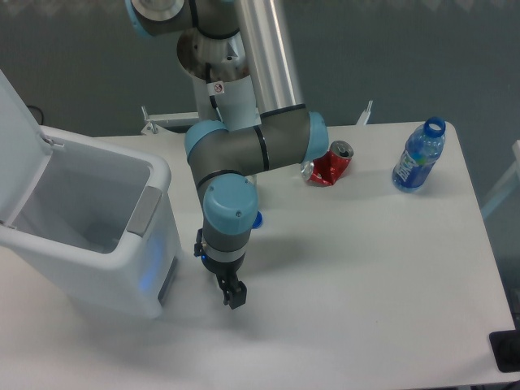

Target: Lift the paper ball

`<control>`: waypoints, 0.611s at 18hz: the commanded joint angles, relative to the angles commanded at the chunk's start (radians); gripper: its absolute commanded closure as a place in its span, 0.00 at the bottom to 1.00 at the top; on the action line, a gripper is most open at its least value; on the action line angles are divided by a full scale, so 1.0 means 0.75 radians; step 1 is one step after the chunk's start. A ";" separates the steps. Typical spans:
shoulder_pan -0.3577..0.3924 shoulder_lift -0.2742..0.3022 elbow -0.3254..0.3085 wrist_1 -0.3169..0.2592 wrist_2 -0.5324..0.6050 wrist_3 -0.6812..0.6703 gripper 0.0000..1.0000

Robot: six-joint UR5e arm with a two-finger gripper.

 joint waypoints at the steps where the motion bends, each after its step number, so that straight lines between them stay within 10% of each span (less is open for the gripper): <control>1: 0.000 -0.002 -0.004 0.000 0.002 -0.002 0.00; 11: -0.002 -0.025 -0.010 0.002 0.049 -0.014 0.00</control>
